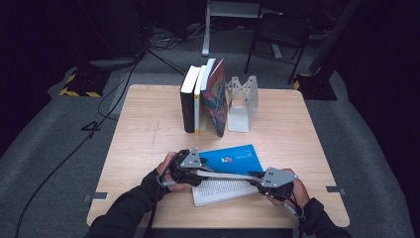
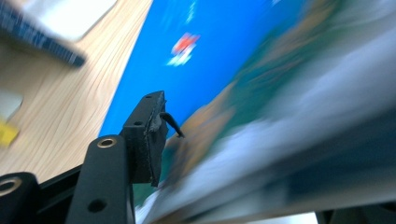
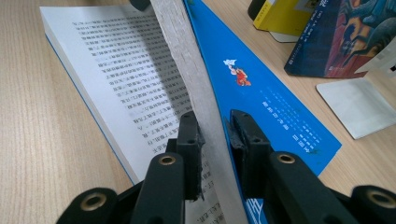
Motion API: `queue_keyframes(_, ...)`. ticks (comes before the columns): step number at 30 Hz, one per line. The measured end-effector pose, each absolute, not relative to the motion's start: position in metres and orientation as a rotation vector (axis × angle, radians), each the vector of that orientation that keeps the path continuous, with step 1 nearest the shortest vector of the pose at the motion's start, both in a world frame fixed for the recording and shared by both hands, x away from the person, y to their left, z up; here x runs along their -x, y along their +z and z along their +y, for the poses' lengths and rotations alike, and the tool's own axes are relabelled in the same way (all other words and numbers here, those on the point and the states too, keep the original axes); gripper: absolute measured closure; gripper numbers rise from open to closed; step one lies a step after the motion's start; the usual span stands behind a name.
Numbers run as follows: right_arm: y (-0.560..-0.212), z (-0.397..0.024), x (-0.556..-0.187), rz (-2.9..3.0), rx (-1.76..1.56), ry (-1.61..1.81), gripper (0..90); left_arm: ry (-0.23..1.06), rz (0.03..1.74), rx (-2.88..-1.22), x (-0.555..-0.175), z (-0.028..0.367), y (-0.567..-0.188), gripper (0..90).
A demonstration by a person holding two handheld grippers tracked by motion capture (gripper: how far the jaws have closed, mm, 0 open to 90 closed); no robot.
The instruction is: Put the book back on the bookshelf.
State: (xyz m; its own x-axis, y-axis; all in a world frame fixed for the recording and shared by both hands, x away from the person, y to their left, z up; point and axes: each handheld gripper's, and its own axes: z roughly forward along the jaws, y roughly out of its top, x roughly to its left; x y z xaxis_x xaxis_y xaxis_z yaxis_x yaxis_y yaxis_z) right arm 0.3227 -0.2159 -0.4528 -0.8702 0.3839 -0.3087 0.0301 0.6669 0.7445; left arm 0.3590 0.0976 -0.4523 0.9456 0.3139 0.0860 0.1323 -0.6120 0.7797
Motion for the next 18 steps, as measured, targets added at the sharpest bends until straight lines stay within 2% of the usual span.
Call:
queue_keyframes(2,-0.453,-0.216,-0.324,2.450,-0.325,1.083,72.8,0.261,0.279,-2.220,-0.351,0.093,-0.447,59.3)
queue_keyframes(3,-0.453,-0.216,-0.324,2.450,-0.325,1.083,72.8,0.275,0.270,-2.233,-0.347,0.090,-0.445,59.3)
queue_keyframes(5,-0.453,-0.216,-0.324,2.453,-0.321,1.082,71.1,0.325,0.262,-2.271,-0.342,0.085,-0.447,67.0)
queue_keyframes(9,-0.455,-0.221,-0.328,2.447,-0.366,1.150,61.6,0.258,0.287,-2.253,-0.346,0.091,-0.451,70.1)
queue_keyframes(10,-0.455,-0.221,-0.328,2.447,-0.366,1.150,61.6,0.258,0.287,-2.253,-0.346,0.091,-0.451,71.0)
queue_keyframes(11,-0.457,-0.227,-0.333,2.445,-0.407,1.150,53.6,0.252,0.287,-2.255,-0.346,0.092,-0.452,71.0)
queue_keyframes(14,-0.466,-0.247,-0.345,2.444,-0.488,1.157,50.7,0.233,0.300,-2.256,-0.346,0.097,-0.454,72.1)
queue_keyframes(16,-0.468,-0.256,-0.351,2.451,-0.504,1.229,51.9,0.230,0.301,-2.259,-0.346,0.099,-0.455,72.3)
queue_keyframes(18,-0.464,-0.254,-0.350,2.433,-0.434,1.210,56.8,0.231,0.311,-2.257,-0.345,0.102,-0.455,72.7)
